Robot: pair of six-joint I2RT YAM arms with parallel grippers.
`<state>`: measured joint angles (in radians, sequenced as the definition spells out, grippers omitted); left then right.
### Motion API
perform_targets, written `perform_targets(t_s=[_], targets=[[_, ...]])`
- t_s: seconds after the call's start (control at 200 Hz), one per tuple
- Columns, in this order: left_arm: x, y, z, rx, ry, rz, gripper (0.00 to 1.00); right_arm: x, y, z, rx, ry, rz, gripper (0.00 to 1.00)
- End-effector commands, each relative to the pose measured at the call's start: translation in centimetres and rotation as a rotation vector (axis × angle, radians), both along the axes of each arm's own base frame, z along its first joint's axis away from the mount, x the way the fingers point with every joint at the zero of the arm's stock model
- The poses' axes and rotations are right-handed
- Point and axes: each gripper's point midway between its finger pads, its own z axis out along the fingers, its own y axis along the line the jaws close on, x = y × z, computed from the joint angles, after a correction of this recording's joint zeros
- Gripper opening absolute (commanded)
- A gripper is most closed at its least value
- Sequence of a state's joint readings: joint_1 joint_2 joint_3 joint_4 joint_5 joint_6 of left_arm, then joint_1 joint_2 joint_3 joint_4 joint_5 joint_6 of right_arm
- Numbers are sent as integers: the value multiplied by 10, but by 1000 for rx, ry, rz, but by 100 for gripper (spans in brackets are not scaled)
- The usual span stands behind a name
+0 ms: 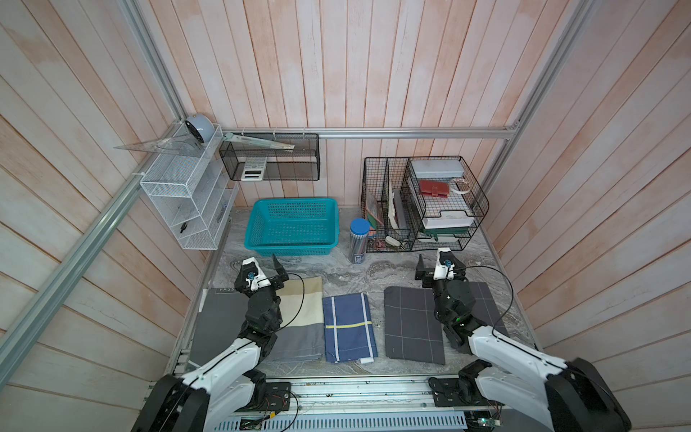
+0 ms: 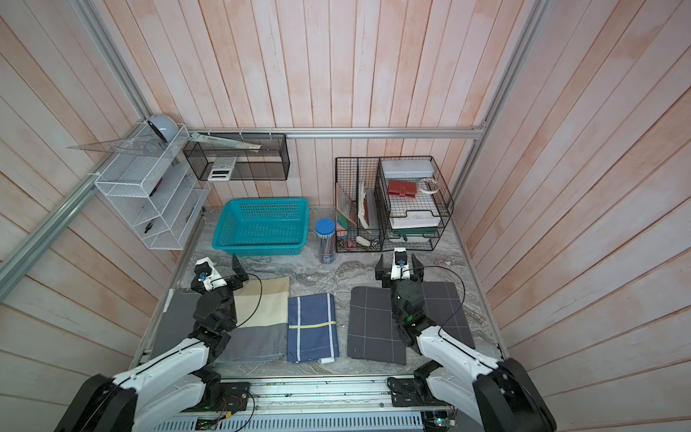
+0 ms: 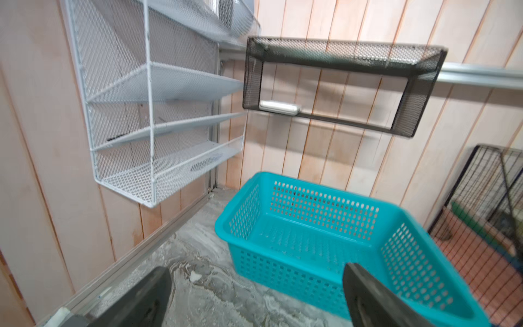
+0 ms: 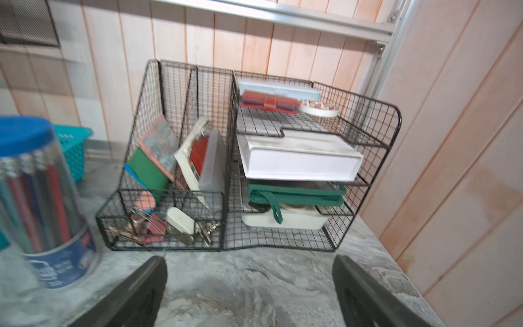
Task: Put the folded pillowcase in the basket
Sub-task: Move the basket to the center of the board.
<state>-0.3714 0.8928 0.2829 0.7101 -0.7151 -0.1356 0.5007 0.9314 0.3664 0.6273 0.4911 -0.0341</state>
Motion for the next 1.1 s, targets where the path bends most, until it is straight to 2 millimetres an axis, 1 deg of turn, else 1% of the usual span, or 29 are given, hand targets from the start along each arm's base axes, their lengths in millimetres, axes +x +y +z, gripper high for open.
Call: perform_targets(t_s=[0.0, 0.025, 0.055, 0.095, 0.13, 0.18, 0.27, 0.345, 0.41, 0.46, 0.515, 0.545, 0.605, 0.67, 0.725, 0.795, 0.89, 0.955, 1.025, 1.095], targets=[[-12, 2, -18, -159, 202, -1, 100, -23, 11, -6, 127, 233, 102, 98], [-15, 1, -17, -197, 212, -9, 100, -28, 11, -4, 167, 254, 106, 98], [-20, 1, -20, -232, 240, -12, 100, -35, 7, -2, 216, 277, 99, 98], [-27, 2, -26, -285, 275, -4, 100, -45, 1, -5, 272, 311, 77, 98], [-33, 4, -32, -332, 304, 8, 100, -53, -6, -12, 327, 334, 43, 98], [-39, 2, -35, -355, 329, -15, 100, -63, -16, -23, 391, 345, 6, 98], [-42, -9, -37, -405, 332, -99, 100, -78, -14, -34, 434, 333, 71, 98], [-43, -16, -41, -438, 354, -144, 100, -86, -19, -39, 462, 338, 60, 98], [-42, -22, -48, -439, 422, -163, 100, -91, -20, -39, 456, 369, 57, 98], [-42, -24, -61, -429, 508, -148, 100, -93, -18, -41, 437, 413, 61, 98], [-44, -22, -84, -404, 631, -97, 100, -92, -12, -45, 421, 471, 74, 98], [-44, -20, -93, -387, 689, -64, 100, -91, -7, -49, 412, 507, 80, 98], [-41, -24, -106, -358, 776, -62, 100, -88, 2, -57, 399, 564, 94, 98], [-36, -31, -113, -361, 811, -77, 100, -84, 10, -63, 383, 597, 93, 98], [-30, -36, -113, -373, 810, -94, 100, -81, 16, -66, 370, 608, 89, 98], [-23, -40, -107, -385, 792, -103, 100, -78, 25, -67, 346, 608, 103, 98], [-7, -51, -94, -406, 753, -142, 100, -76, 38, -69, 315, 616, 121, 98], [9, -62, -80, -410, 735, -179, 100, -75, 44, -71, 292, 621, 131, 98], [32, -76, -63, -391, 734, -216, 100, -74, 50, -72, 273, 621, 137, 98], [55, -89, -56, -369, 757, -241, 100, -73, 54, -73, 266, 621, 145, 98]])
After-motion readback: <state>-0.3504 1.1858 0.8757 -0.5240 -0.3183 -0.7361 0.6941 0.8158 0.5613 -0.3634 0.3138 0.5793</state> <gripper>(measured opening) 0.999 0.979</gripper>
